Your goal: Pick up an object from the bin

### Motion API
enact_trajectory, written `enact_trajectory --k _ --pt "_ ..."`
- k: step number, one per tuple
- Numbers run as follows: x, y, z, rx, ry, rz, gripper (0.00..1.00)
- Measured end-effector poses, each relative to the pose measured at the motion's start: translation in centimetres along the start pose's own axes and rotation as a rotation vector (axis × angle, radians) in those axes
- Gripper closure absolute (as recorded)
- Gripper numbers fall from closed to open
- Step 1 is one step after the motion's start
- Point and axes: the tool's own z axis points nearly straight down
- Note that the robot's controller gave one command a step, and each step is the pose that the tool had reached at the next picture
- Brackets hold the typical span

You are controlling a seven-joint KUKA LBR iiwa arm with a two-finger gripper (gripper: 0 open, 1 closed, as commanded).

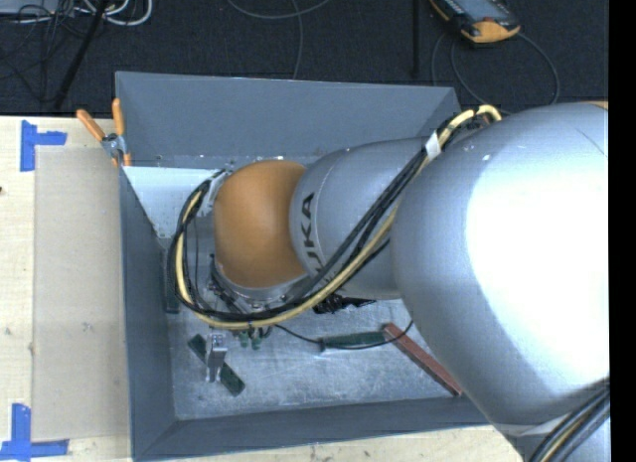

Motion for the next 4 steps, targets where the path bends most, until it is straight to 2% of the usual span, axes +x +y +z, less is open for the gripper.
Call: enact_trajectory --k 1,3,4 --pt "6.0 -4.1 0.3 -0.007 -0.018 0.041 1.00" --pt "6.1 -4.1 0.3 -0.008 -0.018 0.043 1.00" --pt "5.8 -3.9 -17.1 -0.006 -0.018 0.023 1.00"
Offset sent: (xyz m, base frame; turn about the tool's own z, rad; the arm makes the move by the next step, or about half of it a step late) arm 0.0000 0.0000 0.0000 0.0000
